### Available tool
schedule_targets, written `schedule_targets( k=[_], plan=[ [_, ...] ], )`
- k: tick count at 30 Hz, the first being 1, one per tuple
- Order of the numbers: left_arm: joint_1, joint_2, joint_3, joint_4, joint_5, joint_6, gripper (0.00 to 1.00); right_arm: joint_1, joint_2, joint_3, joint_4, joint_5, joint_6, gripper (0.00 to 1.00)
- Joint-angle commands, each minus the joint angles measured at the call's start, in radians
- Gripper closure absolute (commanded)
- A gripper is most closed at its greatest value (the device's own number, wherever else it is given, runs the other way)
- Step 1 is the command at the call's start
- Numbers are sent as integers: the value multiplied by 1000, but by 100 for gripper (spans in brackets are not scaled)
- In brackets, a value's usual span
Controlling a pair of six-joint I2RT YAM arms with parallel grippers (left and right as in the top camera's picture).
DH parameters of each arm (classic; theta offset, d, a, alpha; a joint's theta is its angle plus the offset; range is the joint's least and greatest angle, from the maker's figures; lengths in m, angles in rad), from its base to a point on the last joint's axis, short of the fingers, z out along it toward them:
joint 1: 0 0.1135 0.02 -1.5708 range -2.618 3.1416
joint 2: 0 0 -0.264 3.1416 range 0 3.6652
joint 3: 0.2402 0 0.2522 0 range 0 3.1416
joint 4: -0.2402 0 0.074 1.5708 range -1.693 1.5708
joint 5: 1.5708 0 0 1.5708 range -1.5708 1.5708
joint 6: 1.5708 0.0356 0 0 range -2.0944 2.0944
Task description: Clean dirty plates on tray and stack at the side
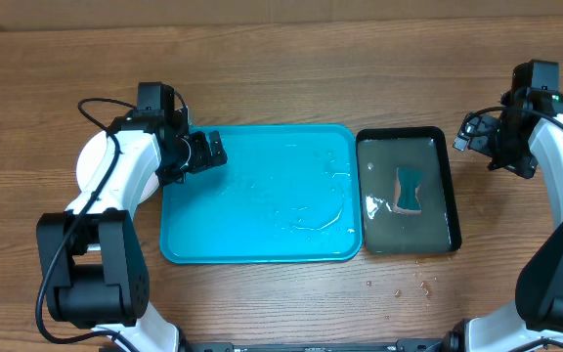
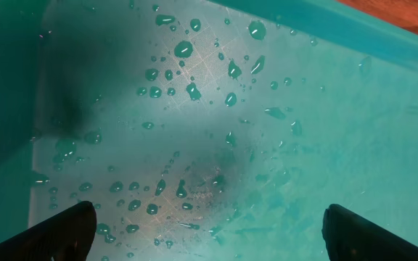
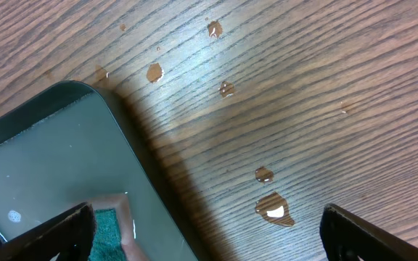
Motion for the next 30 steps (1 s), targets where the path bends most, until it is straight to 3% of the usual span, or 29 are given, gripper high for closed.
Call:
schedule_targets(
  k=[1, 9, 23, 30],
  plan=[
    [-2, 3, 0, 4, -9, 16, 0, 1, -8, 10, 5, 3, 7, 0],
    [-2, 3, -1, 4, -9, 15, 0, 72, -202, 10, 5, 3, 7, 0],
    [-2, 3, 0, 4, -9, 16, 0, 303, -769, 10, 4, 3, 7, 0],
    [-2, 3, 0, 4, -9, 15, 0, 342, -1026, 5, 2, 3, 7, 0]
  ],
)
